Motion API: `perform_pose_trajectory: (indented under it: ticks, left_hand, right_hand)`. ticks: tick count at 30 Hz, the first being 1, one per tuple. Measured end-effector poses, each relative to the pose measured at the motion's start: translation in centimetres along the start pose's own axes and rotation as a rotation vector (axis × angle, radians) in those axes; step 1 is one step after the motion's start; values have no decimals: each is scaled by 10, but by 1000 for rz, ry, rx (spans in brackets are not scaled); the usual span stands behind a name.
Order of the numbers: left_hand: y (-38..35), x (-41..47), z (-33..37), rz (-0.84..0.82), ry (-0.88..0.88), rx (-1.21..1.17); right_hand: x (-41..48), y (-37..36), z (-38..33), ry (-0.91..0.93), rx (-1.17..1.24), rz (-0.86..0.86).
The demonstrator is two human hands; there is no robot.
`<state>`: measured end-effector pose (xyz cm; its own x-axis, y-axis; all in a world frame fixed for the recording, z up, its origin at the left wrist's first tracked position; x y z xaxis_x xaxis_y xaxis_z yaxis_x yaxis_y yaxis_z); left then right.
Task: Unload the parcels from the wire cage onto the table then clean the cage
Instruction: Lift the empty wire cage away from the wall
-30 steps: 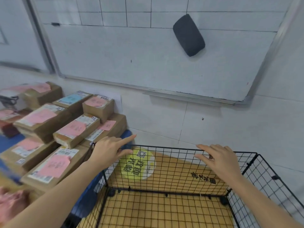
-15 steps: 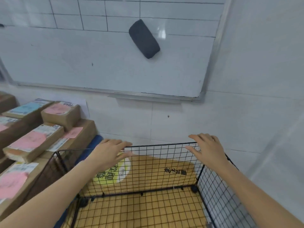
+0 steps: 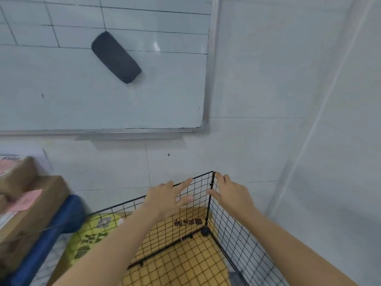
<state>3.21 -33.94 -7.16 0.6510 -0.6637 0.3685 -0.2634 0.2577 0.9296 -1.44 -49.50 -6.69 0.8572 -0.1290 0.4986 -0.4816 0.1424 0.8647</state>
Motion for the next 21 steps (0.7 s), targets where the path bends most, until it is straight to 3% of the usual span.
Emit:
perform_pose_trajectory:
  ticks: [5,9,13,21]
  left_hand:
    - [-6,-1,-48,-66,199,22]
    - [-7,-10,-72,-103,299,31]
    - [4,-43,-88,-104,347,74]
    - [32,-122,-113,-204,434,158]
  right_hand:
    - [51,-26,-38,141,-63,13]
    - [60,-45,-61,47,13,-50]
    - [43,-32,-53,-82,21,1]
    - [9,-14,-83,-56,7,-33]
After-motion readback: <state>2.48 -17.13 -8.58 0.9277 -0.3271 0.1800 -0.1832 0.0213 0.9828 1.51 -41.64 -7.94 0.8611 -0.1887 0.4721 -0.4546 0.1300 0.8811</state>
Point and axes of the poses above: each hand's wrist, its own x-axis towards the middle knuckle, its own y-axis out of the back of the hand, z = x × y, the point moved 9 cm from there along x, towards the middle knuckle, and after that the axes turned 15 degrees about z, right-handed, at the moved point
